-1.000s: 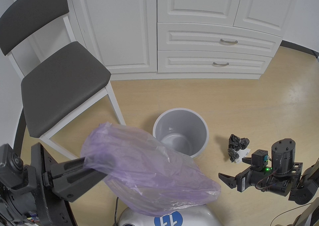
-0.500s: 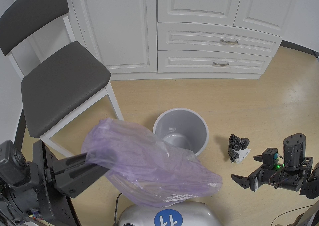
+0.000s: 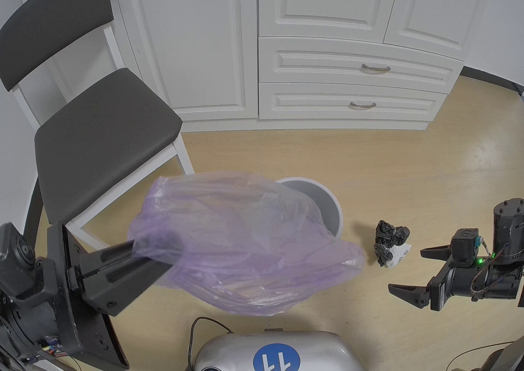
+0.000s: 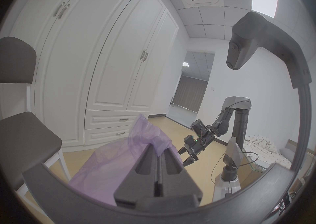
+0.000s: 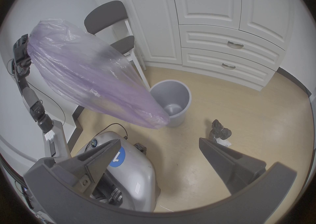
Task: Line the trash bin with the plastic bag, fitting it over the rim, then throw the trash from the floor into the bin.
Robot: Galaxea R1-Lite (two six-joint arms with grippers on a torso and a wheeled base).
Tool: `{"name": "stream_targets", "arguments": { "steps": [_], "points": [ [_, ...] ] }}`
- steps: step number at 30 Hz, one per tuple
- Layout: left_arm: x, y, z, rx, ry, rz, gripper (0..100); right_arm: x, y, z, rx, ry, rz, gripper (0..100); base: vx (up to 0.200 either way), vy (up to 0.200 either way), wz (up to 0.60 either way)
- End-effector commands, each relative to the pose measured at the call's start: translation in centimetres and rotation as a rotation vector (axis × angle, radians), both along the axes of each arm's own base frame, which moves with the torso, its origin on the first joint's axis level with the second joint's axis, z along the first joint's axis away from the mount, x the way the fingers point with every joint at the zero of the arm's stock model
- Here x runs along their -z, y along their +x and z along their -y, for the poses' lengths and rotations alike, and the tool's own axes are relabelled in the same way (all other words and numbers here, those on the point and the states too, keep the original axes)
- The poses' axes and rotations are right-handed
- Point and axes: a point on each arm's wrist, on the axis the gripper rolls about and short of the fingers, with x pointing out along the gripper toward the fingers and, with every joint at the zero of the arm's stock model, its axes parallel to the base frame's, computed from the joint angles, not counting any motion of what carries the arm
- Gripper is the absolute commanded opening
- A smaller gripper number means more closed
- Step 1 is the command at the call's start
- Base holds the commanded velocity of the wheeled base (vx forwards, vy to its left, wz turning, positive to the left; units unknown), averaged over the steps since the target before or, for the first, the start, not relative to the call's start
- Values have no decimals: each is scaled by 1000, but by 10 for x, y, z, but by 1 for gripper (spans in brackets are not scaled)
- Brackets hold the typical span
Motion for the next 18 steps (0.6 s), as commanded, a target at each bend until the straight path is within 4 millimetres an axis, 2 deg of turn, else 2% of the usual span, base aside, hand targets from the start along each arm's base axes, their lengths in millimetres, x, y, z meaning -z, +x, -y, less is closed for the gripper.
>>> {"name": "stream_targets", "arguments": {
  "steps": [1,18],
  "points": [
    [-3,0,-3,-8,-14,10,0,-3,-2,1,0,8,16,100,0,0,0],
    [-14,-1,-14,-57,-52,68,0,-10,2,-4,7,76,49,100,0,0,0]
  ]
}}
